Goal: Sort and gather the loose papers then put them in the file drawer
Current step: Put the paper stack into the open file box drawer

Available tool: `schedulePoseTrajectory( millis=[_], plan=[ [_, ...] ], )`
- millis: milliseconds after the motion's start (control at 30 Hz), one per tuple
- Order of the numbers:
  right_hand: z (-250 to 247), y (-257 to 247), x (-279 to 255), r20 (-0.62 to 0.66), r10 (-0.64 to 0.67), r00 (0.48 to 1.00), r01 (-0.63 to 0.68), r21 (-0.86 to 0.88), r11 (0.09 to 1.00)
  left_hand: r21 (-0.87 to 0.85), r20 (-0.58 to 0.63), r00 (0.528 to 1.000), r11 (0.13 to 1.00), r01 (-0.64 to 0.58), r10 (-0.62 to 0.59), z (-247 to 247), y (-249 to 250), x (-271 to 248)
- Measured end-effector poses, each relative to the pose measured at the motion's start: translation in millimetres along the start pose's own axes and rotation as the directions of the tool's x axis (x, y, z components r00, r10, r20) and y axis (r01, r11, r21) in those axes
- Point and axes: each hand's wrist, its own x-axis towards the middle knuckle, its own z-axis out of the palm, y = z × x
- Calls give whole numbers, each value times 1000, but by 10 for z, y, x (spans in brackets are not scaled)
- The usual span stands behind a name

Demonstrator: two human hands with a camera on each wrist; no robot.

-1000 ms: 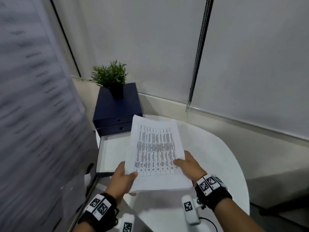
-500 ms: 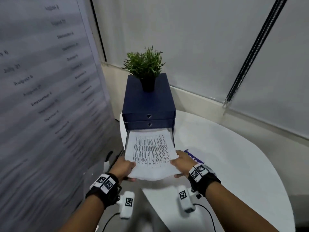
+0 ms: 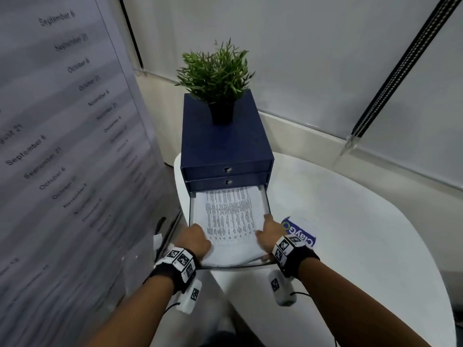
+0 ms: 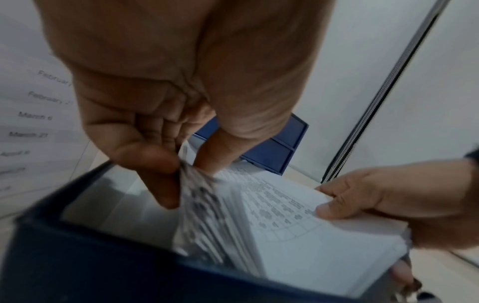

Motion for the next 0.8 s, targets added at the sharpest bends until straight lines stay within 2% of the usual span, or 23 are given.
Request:
schedulePoseTrajectory(
  millis=[100,200,300,400,467,533,600,667,733,800],
  plan=[
    [38,28,75,-44,-21,999,14,-165,986,28,-41,999,999,-23,24,57,-35,25],
    [49,85,102,-45,-26,999,14,-249,968,69,-65,996,996,-56,61,108,-58,34],
    [74,131,84,-39,-30,999,18,-288,957,189,-92,987,976,-113,132,163,-56,19],
    [84,177,-3,-89,-69,994,35,-332,942,313,-149,968,938,-149,203,225,-38,-31],
    [42,265,-118,-153,-136,979,82,-314,946,360,-209,942,916,-177,264,240,-16,-140],
    [-41,444,-257,-251,-181,951,139,-175,975,380,-227,895,881,-283,385,278,-18,-241],
    [-69,760,-397,-348,-116,930,97,-70,993,376,-90,865,821,-429,494,315,-27,-371],
    [21,1197,-512,-385,-61,921,43,-57,997,453,15,842,747,-486,539,384,-46,-391],
    [225,1692,-583,-321,0,947,-38,-112,993,511,-7,820,707,-489,572,428,-59,-320],
    [430,2172,-671,-202,129,971,-175,-230,957,518,-73,791,700,-491,608,430,-39,-234]
  ],
)
